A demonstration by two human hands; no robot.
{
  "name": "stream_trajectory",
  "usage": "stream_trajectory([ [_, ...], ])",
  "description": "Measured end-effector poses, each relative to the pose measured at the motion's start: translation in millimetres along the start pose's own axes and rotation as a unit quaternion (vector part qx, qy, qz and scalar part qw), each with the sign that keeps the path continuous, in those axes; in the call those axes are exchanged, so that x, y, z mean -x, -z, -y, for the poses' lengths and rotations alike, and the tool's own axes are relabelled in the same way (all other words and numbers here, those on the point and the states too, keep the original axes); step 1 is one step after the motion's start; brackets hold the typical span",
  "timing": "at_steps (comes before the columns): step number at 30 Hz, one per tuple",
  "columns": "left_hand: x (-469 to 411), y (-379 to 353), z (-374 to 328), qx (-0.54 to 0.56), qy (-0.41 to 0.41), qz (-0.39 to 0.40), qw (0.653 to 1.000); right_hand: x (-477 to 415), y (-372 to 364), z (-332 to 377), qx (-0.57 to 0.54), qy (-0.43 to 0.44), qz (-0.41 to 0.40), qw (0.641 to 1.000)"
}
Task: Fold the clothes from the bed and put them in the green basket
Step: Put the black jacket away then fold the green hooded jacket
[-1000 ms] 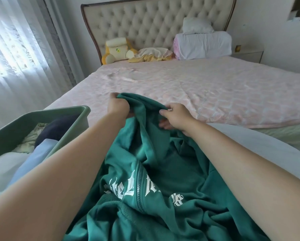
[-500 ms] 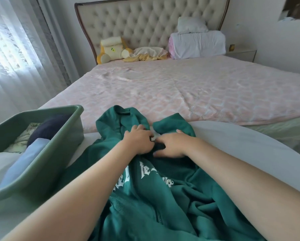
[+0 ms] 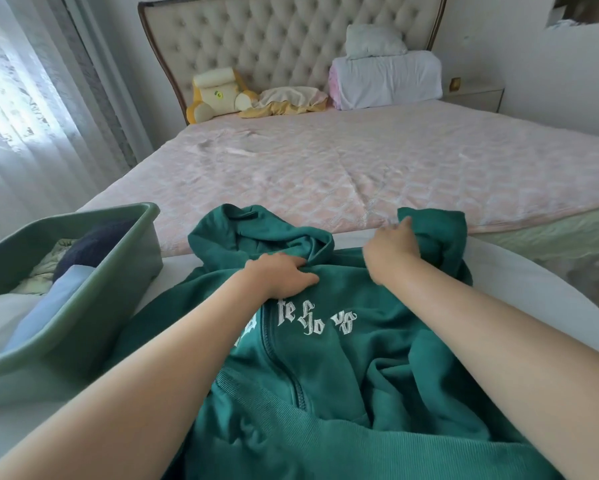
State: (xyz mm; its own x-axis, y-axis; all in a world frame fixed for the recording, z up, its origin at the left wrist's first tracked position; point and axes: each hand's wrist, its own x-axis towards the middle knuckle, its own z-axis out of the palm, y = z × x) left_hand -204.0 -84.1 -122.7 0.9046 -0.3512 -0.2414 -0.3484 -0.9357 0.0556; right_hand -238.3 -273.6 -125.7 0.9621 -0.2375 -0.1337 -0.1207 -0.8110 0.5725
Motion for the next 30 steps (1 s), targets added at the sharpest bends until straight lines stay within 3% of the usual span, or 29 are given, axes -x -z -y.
stream_trajectory([
  [2,-4.8,-8.7,-3.8,-0.017,-0.021,0.026,0.999,2.2,3.1,12.7,-0.163,0.049,-0.084,0.982],
  [5,-15.9,-15.0,0.0,0.018,-0.028,0.039,0.999,-0.4,-6.3,34.2,-0.359,0.104,0.021,0.927],
  [9,-27.7,-16.6,4.4,0.071,-0.049,0.047,0.995,-16.2,-40.7,29.7,-0.357,0.077,0.052,0.929],
  [14,-28.2,-12.8,-1.1,0.134,-0.101,-0.086,0.982,-33.7,-49.0,5.9,-0.334,0.017,0.074,0.94],
  [18,-20.8,-6.0,25.6,0.128,-0.045,-0.126,0.983,-34.9,-28.3,8.7,-0.281,-0.02,0.095,0.955],
  [22,-4.9,-4.0,71.9,0.122,0.034,-0.165,0.978,-20.1,7.4,34.1,-0.272,-0.024,-0.059,0.96],
  [26,10.4,-9.7,114.3,0.109,0.109,-0.091,0.984,-7.5,41.8,74.5,-0.343,0.033,-0.227,0.911],
  [28,17.0,-15.1,128.6,0.099,0.119,-0.056,0.986,-2.4,56.6,97.1,-0.394,0.125,-0.257,0.873],
  [30,18.6,-21.2,138.3,0.105,0.107,-0.058,0.987,-1.9,67.8,116.9,-0.423,0.184,-0.226,0.858],
])
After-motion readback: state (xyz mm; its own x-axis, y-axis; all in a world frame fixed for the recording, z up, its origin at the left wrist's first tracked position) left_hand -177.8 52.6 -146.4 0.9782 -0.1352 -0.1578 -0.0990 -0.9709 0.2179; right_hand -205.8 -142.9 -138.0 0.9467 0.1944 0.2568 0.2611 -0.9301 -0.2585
